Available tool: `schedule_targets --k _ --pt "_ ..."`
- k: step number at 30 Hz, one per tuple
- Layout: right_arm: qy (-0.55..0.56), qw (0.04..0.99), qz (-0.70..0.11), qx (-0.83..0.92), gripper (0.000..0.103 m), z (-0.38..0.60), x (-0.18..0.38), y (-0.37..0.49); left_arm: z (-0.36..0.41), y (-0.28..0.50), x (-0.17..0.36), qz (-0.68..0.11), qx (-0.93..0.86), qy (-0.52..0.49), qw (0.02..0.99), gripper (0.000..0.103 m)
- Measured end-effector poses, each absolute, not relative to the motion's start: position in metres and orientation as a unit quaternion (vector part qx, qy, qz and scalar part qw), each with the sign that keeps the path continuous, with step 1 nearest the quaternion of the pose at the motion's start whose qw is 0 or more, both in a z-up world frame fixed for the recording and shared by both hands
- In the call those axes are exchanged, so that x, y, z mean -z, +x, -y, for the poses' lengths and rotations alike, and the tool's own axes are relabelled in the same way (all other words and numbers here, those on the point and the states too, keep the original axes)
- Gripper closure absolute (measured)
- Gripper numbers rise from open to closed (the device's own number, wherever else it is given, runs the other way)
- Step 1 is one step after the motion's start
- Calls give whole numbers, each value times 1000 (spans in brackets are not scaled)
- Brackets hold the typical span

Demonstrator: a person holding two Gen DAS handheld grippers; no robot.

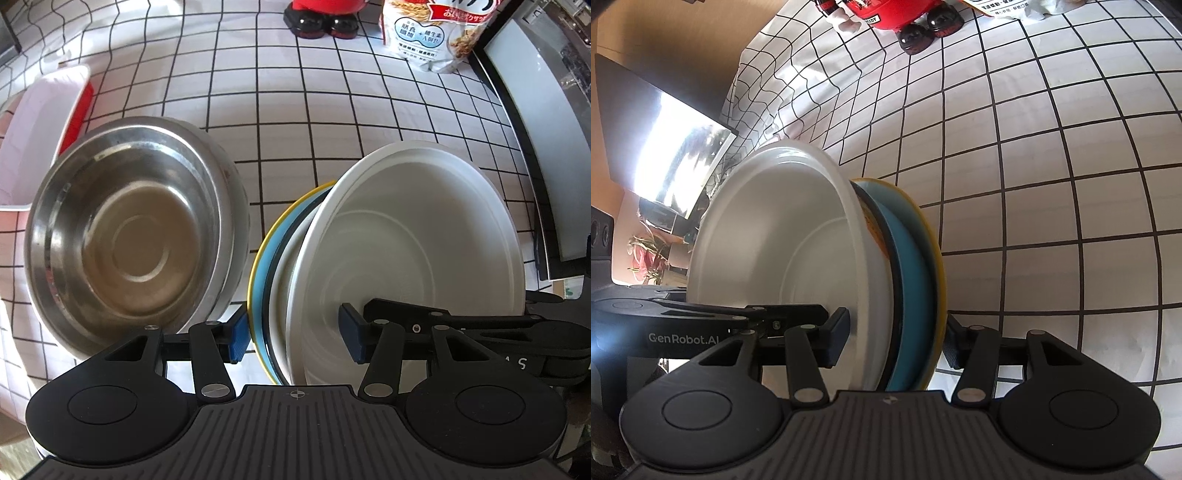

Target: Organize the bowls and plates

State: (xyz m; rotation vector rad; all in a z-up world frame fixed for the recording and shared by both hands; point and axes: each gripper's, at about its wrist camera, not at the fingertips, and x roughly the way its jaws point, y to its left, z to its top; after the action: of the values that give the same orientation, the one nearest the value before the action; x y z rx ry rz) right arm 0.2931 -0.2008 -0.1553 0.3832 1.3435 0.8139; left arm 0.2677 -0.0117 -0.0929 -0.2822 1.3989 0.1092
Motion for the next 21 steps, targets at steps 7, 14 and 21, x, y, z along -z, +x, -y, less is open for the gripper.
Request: schedule_targets --k 7,14,21 --pt "187 684 -609 -356 51 203 157 294 11 267 94 -642 -46 -137 753 48" --pt "187 684 -616 -344 52 202 156 296 6 268 95 -645 -40 -159 746 49" --pt "191 678 -621 -345 53 202 157 299 8 271 99 -648 -41 -154 745 45"
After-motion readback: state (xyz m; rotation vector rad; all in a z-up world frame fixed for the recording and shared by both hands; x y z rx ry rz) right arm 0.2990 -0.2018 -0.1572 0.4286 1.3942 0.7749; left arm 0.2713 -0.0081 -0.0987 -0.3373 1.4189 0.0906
